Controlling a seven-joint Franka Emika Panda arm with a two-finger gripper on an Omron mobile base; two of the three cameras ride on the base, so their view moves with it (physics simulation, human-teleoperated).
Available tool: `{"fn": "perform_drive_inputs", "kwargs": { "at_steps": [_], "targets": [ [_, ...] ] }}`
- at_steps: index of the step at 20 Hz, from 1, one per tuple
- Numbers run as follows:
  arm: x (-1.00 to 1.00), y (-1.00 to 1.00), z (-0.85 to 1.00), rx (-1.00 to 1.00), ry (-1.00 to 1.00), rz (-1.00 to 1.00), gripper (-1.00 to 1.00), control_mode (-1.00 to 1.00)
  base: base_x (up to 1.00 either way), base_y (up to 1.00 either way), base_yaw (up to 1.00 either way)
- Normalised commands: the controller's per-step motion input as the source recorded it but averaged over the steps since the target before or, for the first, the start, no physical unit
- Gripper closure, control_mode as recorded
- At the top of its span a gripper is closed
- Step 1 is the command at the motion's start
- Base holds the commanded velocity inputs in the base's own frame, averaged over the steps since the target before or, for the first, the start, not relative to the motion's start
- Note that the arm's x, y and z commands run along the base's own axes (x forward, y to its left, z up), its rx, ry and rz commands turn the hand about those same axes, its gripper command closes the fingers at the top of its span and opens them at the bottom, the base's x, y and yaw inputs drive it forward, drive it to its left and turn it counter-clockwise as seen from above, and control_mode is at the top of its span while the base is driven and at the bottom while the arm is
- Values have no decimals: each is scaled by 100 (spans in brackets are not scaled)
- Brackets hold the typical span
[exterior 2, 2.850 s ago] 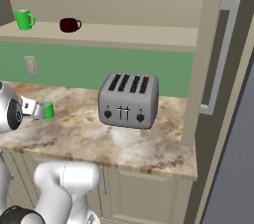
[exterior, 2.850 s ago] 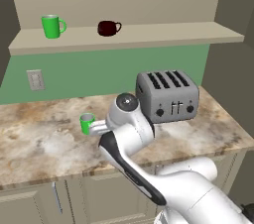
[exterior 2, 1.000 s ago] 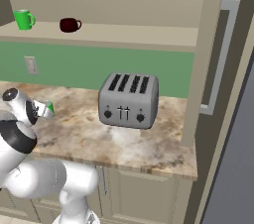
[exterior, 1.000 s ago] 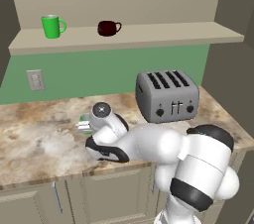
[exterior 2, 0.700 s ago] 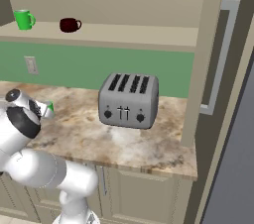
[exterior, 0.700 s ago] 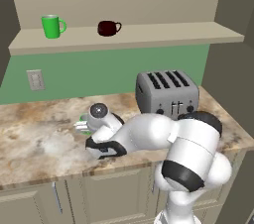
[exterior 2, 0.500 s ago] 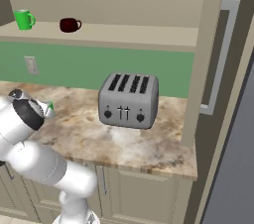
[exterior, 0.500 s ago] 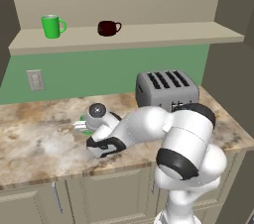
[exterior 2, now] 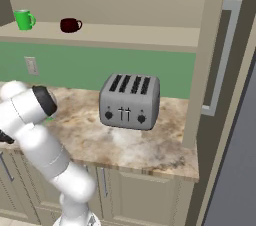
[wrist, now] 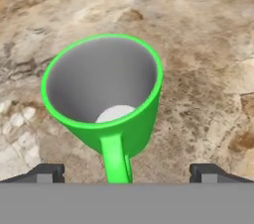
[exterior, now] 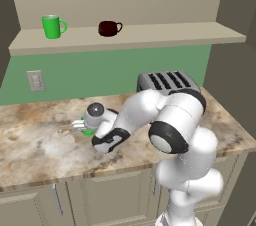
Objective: Pick the mug on the counter and place it in the cabinet with the handle facing the right, like the mugs already inside.
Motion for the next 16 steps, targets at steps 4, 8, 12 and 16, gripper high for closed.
{"fn": "perform_drive_inputs", "kwargs": {
  "at_steps": [4,8,12,16],
  "targets": [
    [31,27,-22,0,0,0,100,-100,0,0,0],
    [16,23,-23,0,0,0,100,-100,0,0,0],
    [1,21,-22,-4,0,0,100,-100,0,0,0],
    [0,17,-20,-8,0,0,100,-100,0,0,0]
  ]
}}
